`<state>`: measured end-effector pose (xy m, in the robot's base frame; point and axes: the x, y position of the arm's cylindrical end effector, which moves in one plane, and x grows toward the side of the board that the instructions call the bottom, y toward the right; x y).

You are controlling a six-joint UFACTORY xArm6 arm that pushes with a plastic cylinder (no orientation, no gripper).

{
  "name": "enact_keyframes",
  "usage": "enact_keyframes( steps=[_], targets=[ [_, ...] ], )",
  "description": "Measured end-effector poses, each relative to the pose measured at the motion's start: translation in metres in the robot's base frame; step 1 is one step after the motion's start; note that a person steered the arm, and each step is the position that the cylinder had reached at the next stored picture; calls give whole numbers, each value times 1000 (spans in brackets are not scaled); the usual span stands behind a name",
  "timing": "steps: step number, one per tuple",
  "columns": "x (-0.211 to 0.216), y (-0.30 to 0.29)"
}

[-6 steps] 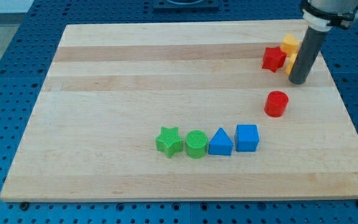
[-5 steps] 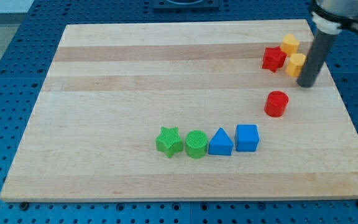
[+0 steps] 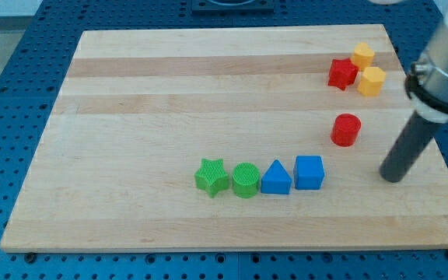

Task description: Slide the red circle parallel to the left of the red star

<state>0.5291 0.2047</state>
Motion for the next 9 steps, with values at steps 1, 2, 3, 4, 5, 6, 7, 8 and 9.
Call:
enact_keyframes(
  steps=[1,2,3,4,5,6,7,8,9],
  targets=[
    [-5,-4],
    [-38,-18],
    [-100,-43],
    [-135,-62],
    [-146,-67],
    [-139,-67],
    [-106,-56],
    [-91,-59],
    [-116,-107]
  ],
)
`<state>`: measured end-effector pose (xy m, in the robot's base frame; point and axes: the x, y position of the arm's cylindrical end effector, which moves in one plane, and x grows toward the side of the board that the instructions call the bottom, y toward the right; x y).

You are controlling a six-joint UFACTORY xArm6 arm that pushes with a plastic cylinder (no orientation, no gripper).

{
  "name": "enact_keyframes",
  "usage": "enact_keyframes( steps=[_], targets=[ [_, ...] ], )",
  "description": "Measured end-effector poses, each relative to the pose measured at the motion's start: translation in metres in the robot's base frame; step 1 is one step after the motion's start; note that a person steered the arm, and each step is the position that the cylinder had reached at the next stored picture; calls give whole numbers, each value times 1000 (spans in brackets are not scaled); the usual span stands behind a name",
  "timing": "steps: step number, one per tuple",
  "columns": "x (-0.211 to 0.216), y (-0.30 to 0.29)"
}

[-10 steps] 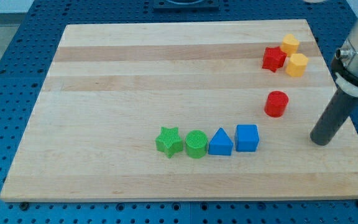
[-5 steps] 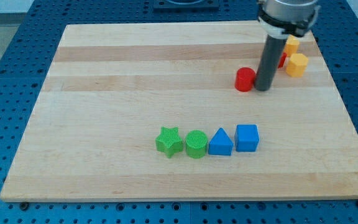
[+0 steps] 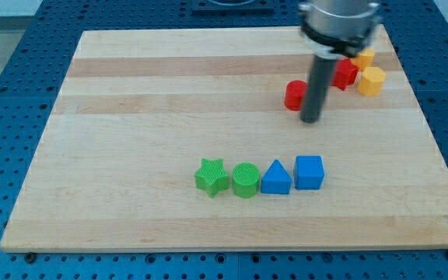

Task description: Slide the red circle parallel to the left of the red star

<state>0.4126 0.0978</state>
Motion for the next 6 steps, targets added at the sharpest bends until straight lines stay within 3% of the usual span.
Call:
enact_keyframes(
  steps=[6],
  targets=[
    [-50,-5]
  ],
)
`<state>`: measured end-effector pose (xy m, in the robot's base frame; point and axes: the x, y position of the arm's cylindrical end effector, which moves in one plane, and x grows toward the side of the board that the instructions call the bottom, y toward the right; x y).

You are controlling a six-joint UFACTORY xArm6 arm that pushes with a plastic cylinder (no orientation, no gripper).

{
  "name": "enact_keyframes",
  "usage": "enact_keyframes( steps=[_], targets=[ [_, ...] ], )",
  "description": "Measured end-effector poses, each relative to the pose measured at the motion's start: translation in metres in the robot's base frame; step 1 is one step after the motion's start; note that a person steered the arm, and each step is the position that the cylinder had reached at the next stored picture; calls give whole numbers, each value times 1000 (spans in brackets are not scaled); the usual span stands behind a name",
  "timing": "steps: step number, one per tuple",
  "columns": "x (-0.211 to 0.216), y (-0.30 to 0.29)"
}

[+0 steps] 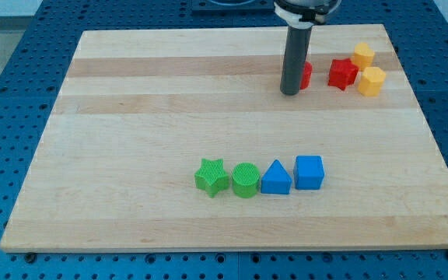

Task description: Slide the red circle parallel to the left of the red star

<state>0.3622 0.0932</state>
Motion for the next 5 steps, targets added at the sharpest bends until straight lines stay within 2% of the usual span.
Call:
enact_keyframes(
  steps=[2,3,4,5],
  targets=[
    [5,1],
    [5,30],
    [5,31],
    [32,79]
  ],
)
